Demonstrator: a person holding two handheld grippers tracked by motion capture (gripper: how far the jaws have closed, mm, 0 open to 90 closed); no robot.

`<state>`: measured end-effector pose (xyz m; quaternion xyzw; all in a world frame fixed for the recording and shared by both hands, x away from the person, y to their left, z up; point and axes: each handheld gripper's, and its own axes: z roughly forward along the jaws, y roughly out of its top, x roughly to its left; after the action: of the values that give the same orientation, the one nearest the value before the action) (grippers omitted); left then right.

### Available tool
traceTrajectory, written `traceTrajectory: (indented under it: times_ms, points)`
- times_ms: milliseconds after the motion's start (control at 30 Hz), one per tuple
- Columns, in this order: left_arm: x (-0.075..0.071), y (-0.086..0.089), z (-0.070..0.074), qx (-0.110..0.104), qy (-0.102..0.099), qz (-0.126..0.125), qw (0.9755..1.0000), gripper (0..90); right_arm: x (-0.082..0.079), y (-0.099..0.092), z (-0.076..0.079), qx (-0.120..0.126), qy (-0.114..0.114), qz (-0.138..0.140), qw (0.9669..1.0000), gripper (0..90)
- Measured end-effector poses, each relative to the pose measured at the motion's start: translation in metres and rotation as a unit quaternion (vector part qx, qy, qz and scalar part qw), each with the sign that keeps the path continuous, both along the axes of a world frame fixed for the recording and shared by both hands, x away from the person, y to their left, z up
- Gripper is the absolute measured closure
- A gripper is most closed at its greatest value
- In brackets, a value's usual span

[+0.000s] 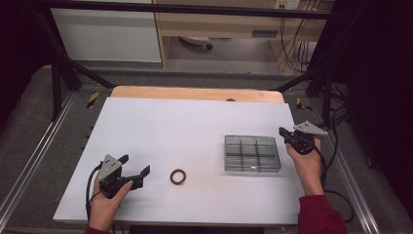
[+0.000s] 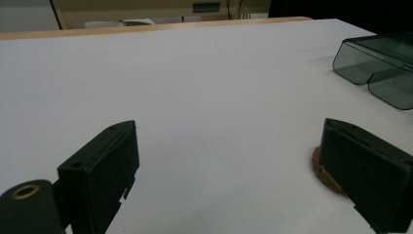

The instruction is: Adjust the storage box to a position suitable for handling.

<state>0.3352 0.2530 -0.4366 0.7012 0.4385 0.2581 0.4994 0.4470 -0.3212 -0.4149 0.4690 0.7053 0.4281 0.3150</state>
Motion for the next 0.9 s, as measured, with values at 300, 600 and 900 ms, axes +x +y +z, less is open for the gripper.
traceTrajectory:
  times_ms: [300,600,900]
  points:
    - [0.0,0.0,0.0,0.0,0.001,0.004,1.0,7.6,0.009,-0.009,-0.027,-0.003,0.056,0.019,0.9983,90.0]
    - [0.0,-0.001,-0.001,-0.001,0.003,0.001,1.0,7.7,0.013,-0.006,-0.034,-0.023,0.064,0.045,0.9967,90.0]
    - [0.0,-0.001,-0.001,0.001,0.004,0.003,1.0,7.7,0.016,-0.005,-0.038,-0.025,0.064,0.055,0.9961,90.0]
